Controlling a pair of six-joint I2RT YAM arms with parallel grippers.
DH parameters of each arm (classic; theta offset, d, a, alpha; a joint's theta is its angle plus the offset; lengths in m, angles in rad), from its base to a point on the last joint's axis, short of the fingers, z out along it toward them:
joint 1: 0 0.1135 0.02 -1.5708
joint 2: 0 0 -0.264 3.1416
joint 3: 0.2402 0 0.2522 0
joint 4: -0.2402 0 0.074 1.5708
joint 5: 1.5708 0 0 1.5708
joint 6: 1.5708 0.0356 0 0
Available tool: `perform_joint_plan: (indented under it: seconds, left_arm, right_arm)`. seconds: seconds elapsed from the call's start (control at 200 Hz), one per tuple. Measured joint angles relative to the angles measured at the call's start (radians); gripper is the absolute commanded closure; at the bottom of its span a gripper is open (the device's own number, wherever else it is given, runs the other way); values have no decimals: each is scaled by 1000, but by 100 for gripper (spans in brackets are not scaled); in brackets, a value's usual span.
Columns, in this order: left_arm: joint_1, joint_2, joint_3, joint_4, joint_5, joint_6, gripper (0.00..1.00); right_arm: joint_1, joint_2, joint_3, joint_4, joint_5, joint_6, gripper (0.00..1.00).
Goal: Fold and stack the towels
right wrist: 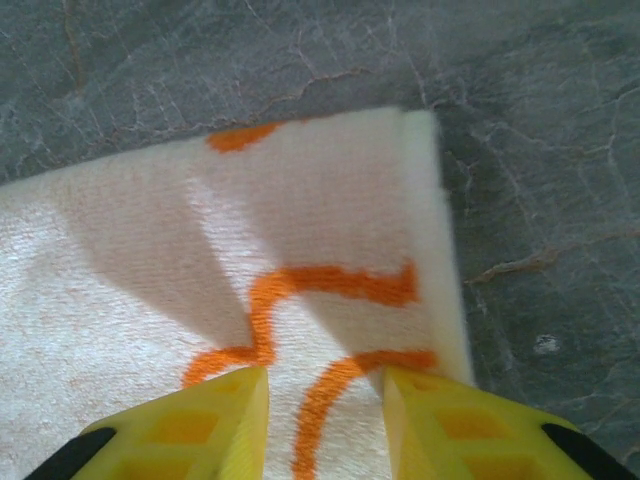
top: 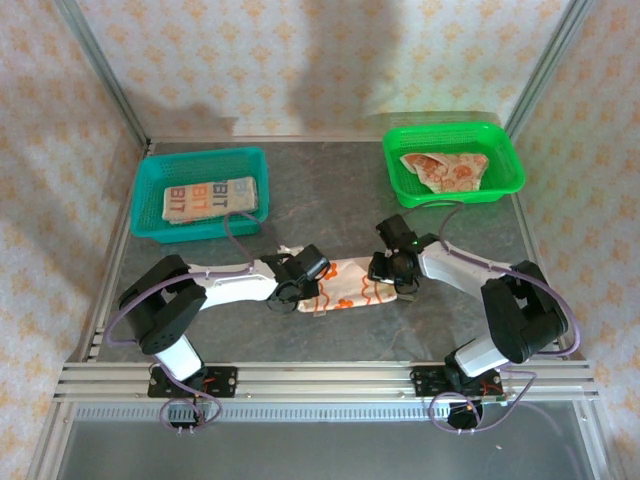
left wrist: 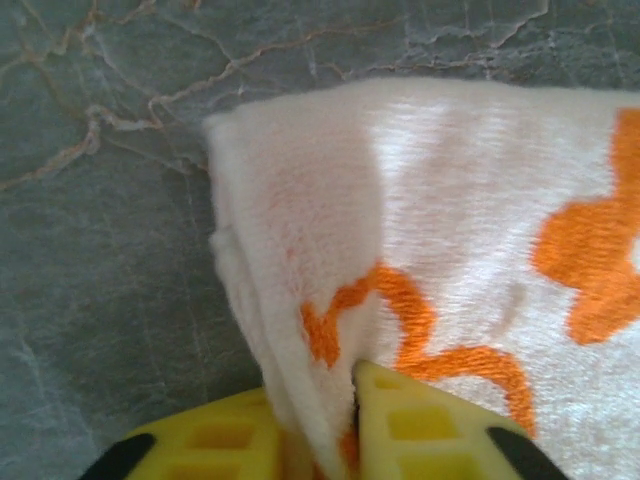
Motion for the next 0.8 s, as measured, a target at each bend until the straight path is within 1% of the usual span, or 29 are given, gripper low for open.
perform_joint_plan:
  seconds: [0.055,0.205,0.32,0.34,0.365,0.395,0.41,0.42,0.53,0.646,0.801]
  left_arm:
    - [0,0,0,3,-1,2,100]
    - [0,-12,13,-18,-11,34,100]
    - [0,-8,53,-86,-26,77,100]
    - [0,-8,63,-105,-31,84,100]
    - [0,-9,77,-135,-40,99,100]
    - [0,-10,98,-171,-50,114,100]
    - [0,-11,109,-188,-53,119,100]
    - [0,-12,118,-203,-58,127,100]
    - [0,-29,226,-343,-98,191,100]
    - [8,-49,386,-476,-138,263,100]
    - [55,-57,600,-615,-174,376,100]
  right_arm:
    - [0,-10,7,-10,4,1,56]
    - [0,-52,36,-37,23,-8,42]
    - [0,-76,64,-58,45,0,26]
    - [0,-79,69,-61,50,-6,25]
    - [0,-81,74,-65,53,-4,17]
    - [0,-84,82,-71,60,-1,13]
    - [0,-85,85,-74,65,-6,2]
    - [0,-86,87,-75,67,4,0]
    - [0,-89,115,-97,93,-2,1]
    - [0,-89,144,-111,117,-2,1]
    - [0,-83,195,-126,140,-2,1]
